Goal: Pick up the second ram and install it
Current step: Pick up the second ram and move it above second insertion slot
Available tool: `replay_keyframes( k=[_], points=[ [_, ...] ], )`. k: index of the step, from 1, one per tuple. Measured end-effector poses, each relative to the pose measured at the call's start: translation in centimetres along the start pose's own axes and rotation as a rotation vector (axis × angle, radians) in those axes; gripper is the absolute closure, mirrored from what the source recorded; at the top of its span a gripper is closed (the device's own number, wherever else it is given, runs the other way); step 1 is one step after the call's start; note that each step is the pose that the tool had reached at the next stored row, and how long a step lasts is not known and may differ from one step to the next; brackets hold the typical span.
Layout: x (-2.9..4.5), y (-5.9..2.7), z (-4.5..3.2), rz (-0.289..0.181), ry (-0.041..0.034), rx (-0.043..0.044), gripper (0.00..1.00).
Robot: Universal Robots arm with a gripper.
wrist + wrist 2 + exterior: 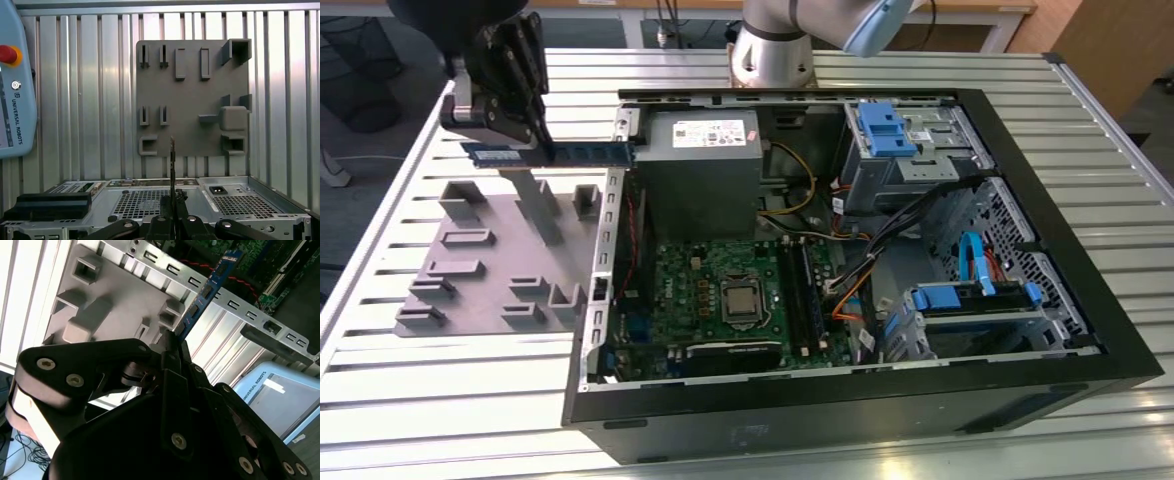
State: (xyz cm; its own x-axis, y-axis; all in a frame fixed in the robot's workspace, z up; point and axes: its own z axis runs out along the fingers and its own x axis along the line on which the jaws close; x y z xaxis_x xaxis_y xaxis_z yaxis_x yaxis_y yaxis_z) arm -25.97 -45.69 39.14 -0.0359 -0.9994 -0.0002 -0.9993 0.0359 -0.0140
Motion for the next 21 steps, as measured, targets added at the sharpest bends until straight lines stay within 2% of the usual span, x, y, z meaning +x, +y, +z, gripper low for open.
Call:
replay_keyframes(
  k=[21],
  points=[
    [-0.12, -3.38, 0.05, 0.000, -0.0001, 0.0001, 0.86]
  ],
)
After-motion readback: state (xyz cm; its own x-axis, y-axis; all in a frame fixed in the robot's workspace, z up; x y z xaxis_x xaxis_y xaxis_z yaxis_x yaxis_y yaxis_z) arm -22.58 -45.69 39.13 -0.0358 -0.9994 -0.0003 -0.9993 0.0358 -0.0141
